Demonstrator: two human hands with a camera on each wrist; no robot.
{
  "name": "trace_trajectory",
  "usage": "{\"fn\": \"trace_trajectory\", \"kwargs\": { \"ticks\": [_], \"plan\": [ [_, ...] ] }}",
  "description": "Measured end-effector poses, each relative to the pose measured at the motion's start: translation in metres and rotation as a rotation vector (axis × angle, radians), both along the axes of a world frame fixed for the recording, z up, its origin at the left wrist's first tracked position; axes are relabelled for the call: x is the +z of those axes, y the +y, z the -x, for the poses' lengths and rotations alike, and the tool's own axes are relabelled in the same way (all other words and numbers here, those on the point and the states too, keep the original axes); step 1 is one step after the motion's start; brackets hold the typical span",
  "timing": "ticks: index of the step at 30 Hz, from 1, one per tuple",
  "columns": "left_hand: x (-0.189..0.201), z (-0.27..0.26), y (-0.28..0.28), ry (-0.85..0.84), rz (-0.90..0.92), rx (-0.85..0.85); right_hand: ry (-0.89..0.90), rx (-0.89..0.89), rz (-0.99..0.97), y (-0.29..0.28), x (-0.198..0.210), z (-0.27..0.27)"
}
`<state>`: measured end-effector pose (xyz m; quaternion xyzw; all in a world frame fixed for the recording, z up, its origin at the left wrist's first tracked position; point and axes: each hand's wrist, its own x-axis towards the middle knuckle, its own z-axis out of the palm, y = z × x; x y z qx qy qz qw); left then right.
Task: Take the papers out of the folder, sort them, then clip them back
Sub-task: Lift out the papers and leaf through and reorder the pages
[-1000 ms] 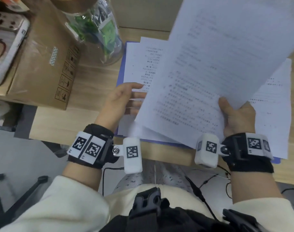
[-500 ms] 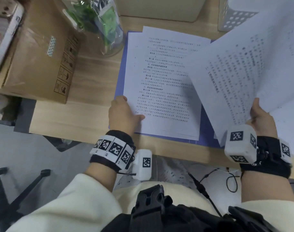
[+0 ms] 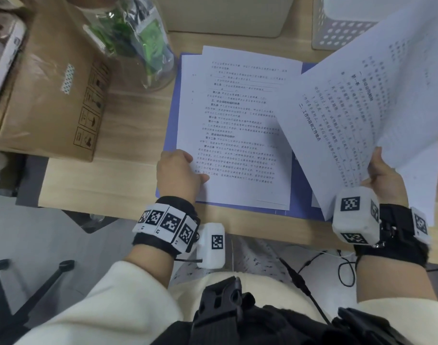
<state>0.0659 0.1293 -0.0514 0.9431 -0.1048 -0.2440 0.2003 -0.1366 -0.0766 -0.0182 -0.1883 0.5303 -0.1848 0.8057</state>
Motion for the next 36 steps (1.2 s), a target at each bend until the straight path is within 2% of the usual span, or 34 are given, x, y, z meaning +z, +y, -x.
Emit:
{"fn": "trace_trajectory", "kwargs": {
  "ticks": [11,19,36],
  "plan": [
    [-0.004,0.007,0.001,0.042,0.067,0.078,-0.029,0.030,0.017,-0.003,0.000,-0.001],
    [-0.006,-0.003,0.003,-0.022,0.058,0.028,-0.021,0.047,0.069,-0.002,-0.001,0.002],
    [0.000,-0.022,0.018,0.014,0.144,0.157,-0.010,-0.041,-0.019,0.001,-0.005,0.024]
  ]
}}
